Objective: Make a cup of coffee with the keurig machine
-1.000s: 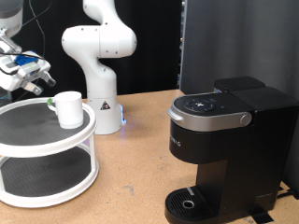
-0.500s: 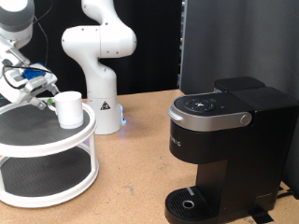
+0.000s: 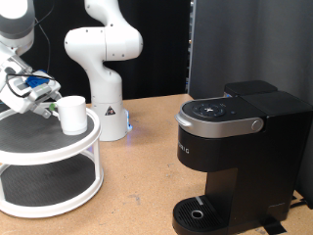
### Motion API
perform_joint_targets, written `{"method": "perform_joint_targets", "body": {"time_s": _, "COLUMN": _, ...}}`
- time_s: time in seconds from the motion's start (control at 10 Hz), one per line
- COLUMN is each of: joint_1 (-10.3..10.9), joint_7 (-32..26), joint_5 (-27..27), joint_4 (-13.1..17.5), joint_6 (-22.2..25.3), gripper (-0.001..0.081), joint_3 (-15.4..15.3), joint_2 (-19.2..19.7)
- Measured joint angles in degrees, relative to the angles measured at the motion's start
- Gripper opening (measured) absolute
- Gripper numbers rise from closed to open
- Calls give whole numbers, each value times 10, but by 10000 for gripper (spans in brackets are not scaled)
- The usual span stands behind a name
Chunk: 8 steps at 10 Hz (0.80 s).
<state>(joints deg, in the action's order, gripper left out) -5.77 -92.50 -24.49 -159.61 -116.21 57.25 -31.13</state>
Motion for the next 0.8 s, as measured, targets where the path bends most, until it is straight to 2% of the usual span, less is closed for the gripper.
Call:
{"method": "perform_joint_targets", "body": {"time_s": 0.3, "joint_1": 0, "joint_7": -3, "joint_5": 1, "joint_4": -1, "joint_6": 2, "gripper": 801, "joint_3": 6, "joint_2": 0}}
{"method": "perform_joint_targets", "body": {"time_s": 0.4, "joint_1": 0, "joint_7": -3, "joint_5": 1, "joint_4": -1, "joint_6": 1, "gripper": 761, "joint_3": 6, "joint_2": 1}}
{"method": "perform_joint_targets", "body": {"time_s": 0.5, "joint_1": 0, "joint_7": -3, "joint_5": 1, "joint_4": -1, "joint_6": 1, "gripper": 761, "joint_3": 6, "joint_2": 1}}
{"method": "perform_joint_targets", "body": {"time_s": 0.7, "joint_1": 0, "joint_7": -3, "joint_5": 1, "joint_4": -1, "joint_6": 1, "gripper": 393, "joint_3": 6, "joint_2": 4}}
{"method": "perform_joint_targets", "body": {"time_s": 0.8, "joint_1": 0, "joint_7": -3, "joint_5": 1, "joint_4": -1, "joint_6": 1, "gripper": 393, "joint_3": 6, "joint_2": 6}}
